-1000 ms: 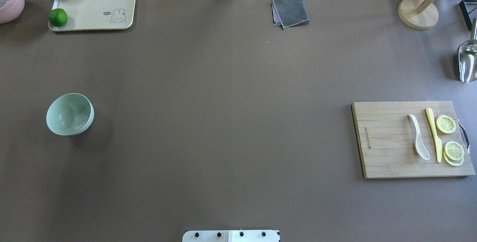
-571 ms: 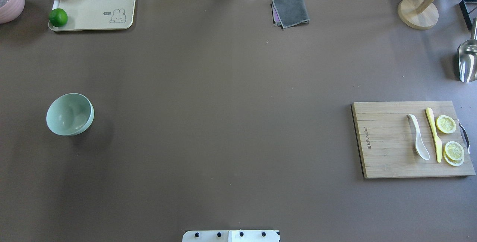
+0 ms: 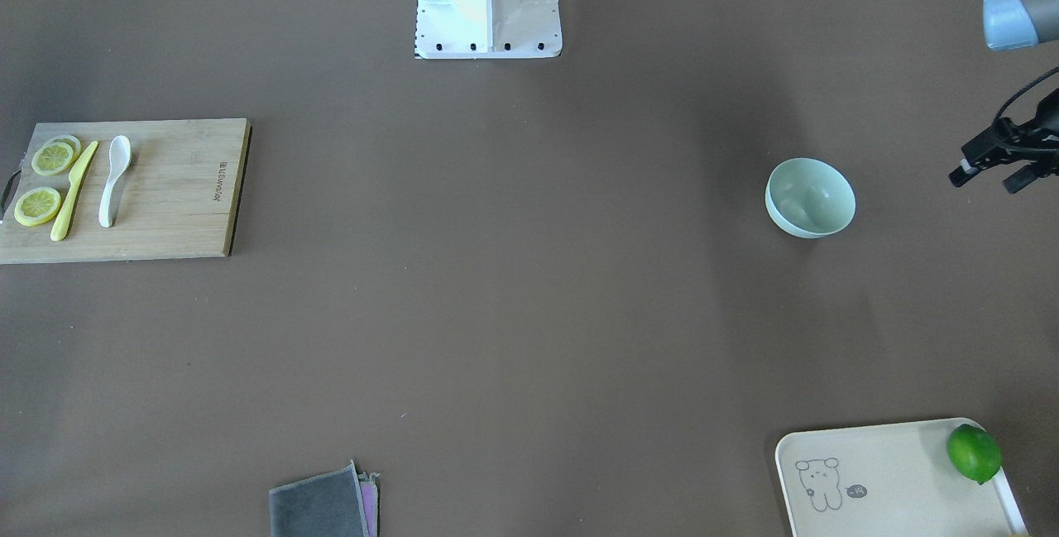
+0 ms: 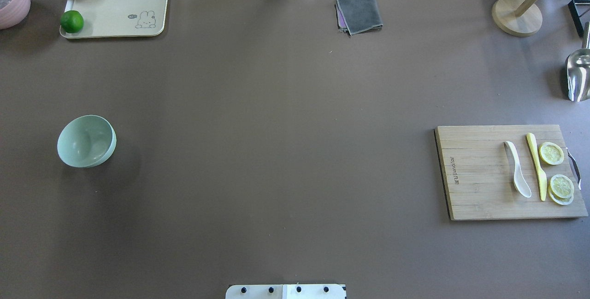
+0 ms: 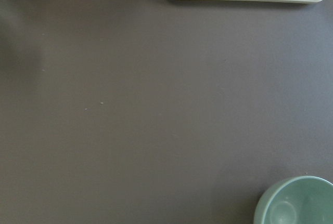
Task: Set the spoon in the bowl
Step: 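Grasp the pale green bowl rim with the left gripper while the right approaches the board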
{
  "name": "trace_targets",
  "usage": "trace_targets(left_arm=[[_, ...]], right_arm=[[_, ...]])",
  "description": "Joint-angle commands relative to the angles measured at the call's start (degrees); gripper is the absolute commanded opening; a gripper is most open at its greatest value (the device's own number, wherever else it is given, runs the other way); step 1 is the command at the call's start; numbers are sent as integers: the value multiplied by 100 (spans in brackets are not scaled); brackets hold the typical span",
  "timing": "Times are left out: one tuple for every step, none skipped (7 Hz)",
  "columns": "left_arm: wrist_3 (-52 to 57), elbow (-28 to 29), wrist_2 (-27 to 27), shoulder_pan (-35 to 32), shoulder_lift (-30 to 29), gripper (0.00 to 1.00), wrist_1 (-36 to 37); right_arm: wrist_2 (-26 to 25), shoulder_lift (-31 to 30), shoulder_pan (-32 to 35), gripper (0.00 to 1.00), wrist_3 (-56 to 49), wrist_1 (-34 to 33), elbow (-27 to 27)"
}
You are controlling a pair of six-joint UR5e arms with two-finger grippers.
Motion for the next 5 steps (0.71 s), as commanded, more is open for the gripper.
trace_targets(left_arm=[[-415, 35, 320, 813, -151, 97, -103], [-380, 105, 321, 1007, -221, 97, -112], [-362, 149, 478, 1331, -274, 94, -112], [-388, 167, 792, 1526, -300, 92, -129], [-406, 167, 796, 1536, -309, 84, -121]], right_arm=[[20, -120, -315, 100, 87, 418, 96], [11, -147, -394, 100, 114, 569, 96], [2, -174, -482, 100, 105, 579, 78], [-15, -174, -552, 100, 105, 579, 69], [-41, -165, -657, 100, 97, 588, 52]])
